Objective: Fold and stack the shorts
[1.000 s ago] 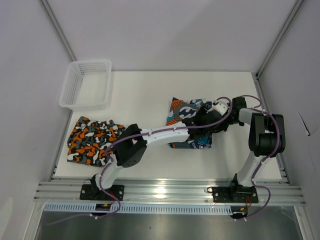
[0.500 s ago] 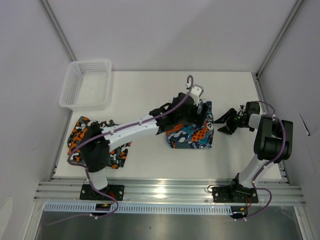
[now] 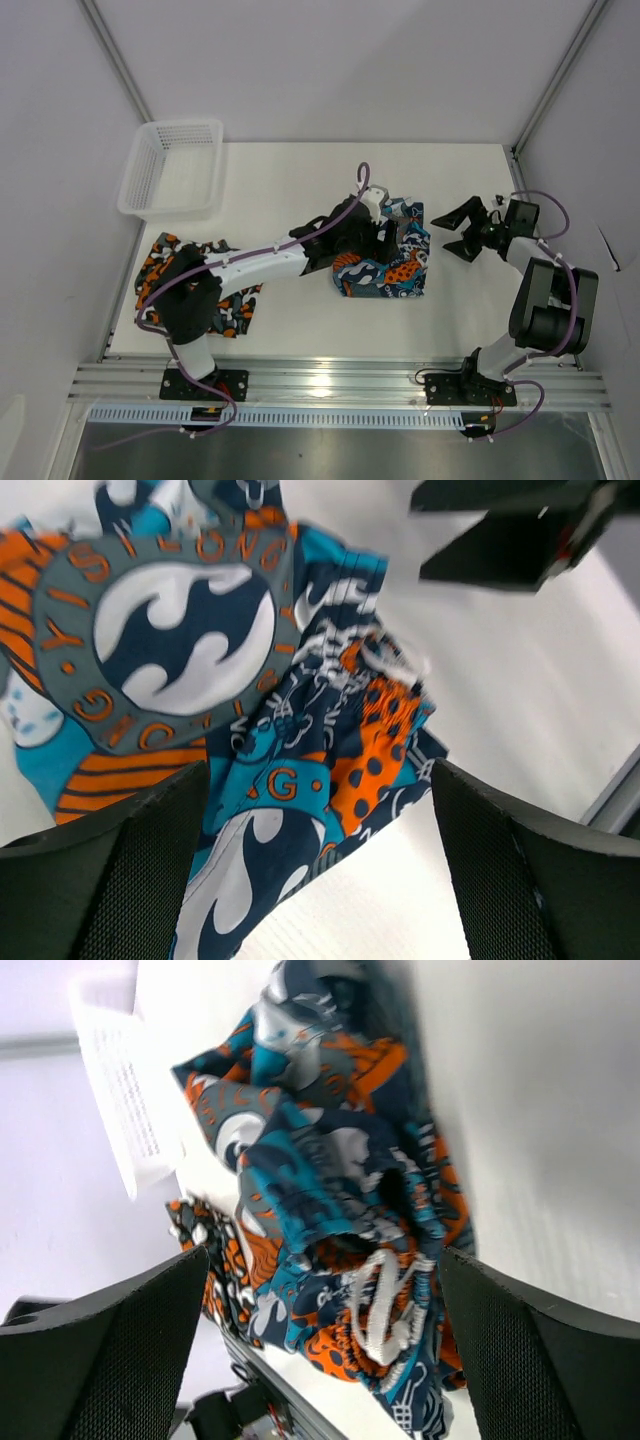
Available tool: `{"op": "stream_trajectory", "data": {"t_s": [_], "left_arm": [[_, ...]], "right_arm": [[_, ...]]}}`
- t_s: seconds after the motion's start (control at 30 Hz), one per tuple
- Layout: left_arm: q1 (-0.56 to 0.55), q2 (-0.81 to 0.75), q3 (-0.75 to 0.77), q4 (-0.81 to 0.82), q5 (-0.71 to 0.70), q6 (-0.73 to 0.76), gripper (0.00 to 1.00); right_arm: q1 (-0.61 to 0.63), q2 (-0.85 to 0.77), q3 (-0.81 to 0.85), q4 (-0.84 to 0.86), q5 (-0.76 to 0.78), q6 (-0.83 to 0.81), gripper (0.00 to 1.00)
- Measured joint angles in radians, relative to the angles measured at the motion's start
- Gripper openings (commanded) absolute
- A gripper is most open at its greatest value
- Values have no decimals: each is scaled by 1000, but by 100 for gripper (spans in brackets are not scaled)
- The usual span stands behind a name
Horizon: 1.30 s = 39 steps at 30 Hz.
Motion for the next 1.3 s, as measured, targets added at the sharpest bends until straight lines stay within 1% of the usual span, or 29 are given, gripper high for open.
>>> {"op": "stream_trajectory", "data": {"t_s": [0.07, 0.1, 0.13, 0.23, 0.33, 0.37, 0.4, 0.43, 0.47, 0.5, 0.57, 0.6, 0.67, 0.73, 0.77, 0.8, 0.83, 0.87, 1.07, 1.2, 1.23, 1.27, 1.3], "left_arm": [[-1, 24, -16, 8, 17, -6, 85], [-3, 32, -19, 10, 27, -8, 82], [-5, 40, -19, 15, 34, -8, 81], [-13, 46, -19, 32, 47, -8, 74], [-29, 52, -18, 55, 60, -9, 65], [-34, 57, -18, 63, 63, -9, 64], [-40, 68, -17, 74, 71, -10, 58], [-45, 79, -14, 78, 78, -10, 56], [-49, 91, -10, 80, 81, -10, 49], [-54, 107, -2, 82, 84, -10, 46], [-63, 139, 10, 89, 87, -6, 42], [-67, 153, 13, 93, 87, -5, 40], [-73, 178, 14, 99, 87, -5, 36], [-76, 201, 14, 108, 90, -6, 32], [-77, 214, 14, 114, 95, -6, 24], [-77, 227, 14, 123, 97, -9, 20], [-79, 241, 14, 130, 98, -8, 17], [-79, 254, 14, 137, 100, -7, 8], [-79, 338, 14, 172, 109, -7, 4], [-83, 359, 14, 199, 108, -8, 4], [-85, 359, 14, 203, 108, -8, 6], [-87, 359, 14, 207, 108, -9, 16], [-90, 358, 14, 210, 109, -11, 26]], "right_arm": [[16, -13, -4, 14, -18, -11, 95], [25, -16, -5, 17, -23, -17, 91], [38, -19, -7, 21, -23, -29, 82], [86, -23, -13, 14, -2, -64, 68], [136, -24, -11, 3, 42, -97, 59], [150, -24, -11, -4, 56, -104, 57], [161, -24, -10, -12, 72, -110, 56], [170, -24, -7, -20, 89, -117, 52], [177, -23, -1, -32, 108, -124, 51], [184, -22, 7, -42, 129, -131, 47], [196, -13, 36, -69, 175, -142, 43], [200, -2, 55, -76, 194, -144, 36], [202, 27, 88, -78, 222, -146, 31], [199, 55, 106, -76, 240, -145, 22], [198, 71, 113, -76, 246, -142, 18], [196, 91, 121, -75, 252, -139, 8], [195, 115, 130, -76, 256, -138, 2], [194, 142, 142, -76, 259, -134, 0], [190, 298, 204, -72, 238, -91, 0], [190, 338, 251, -74, 215, -78, 2], [192, 343, 258, -76, 214, -77, 3], [193, 347, 265, -78, 214, -77, 6], [193, 349, 273, -80, 212, -76, 20]]}}
